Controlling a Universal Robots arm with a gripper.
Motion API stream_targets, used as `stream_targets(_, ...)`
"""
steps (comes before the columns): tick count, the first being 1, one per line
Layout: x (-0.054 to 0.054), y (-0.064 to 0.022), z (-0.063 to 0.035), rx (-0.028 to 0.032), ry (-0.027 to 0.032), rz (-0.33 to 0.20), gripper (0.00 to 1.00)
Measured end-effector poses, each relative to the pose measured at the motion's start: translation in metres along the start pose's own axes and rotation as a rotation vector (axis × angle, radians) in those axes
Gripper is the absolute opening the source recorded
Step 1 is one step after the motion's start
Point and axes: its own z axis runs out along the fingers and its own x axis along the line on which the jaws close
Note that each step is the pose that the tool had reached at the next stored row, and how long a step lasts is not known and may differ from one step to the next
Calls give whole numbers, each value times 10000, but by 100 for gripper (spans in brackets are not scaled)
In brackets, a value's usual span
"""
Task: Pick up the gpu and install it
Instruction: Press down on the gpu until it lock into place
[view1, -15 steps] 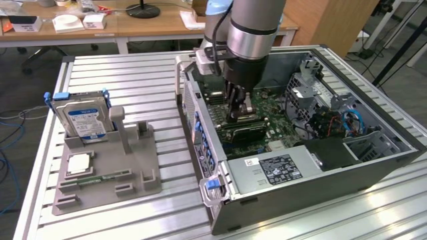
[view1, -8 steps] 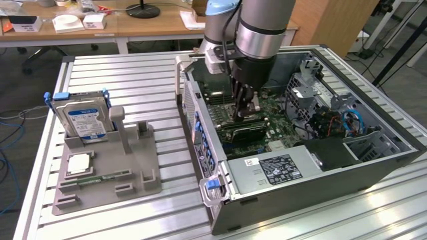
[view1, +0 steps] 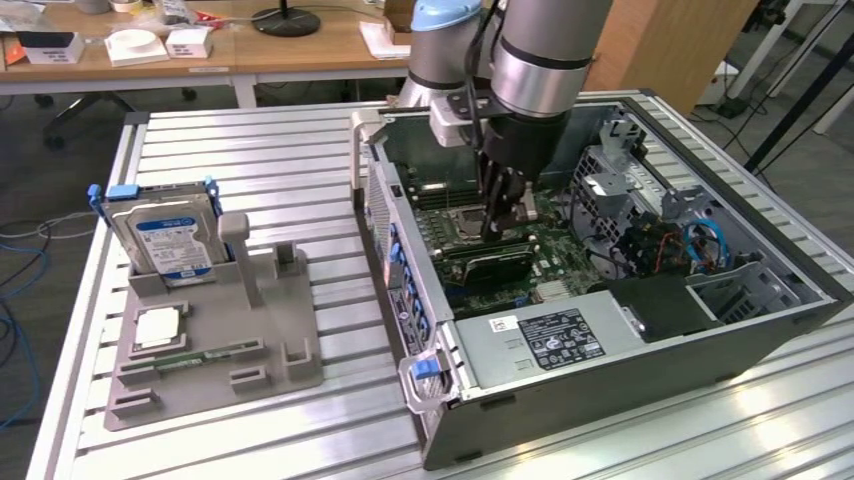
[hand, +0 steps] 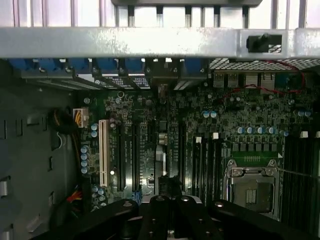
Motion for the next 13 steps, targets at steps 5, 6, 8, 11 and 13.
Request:
stream_targets(5, 35, -48, 14, -1, 1, 1, 11)
stream_targets(6, 40, -55, 18, 0, 0, 1, 11)
stream_targets(8, 54, -68, 28, -1, 2, 1, 11)
stream_targets(11, 69, -75, 57, -2, 2, 1, 11)
stream_targets(13, 74, -77, 82, -1, 2, 1, 11)
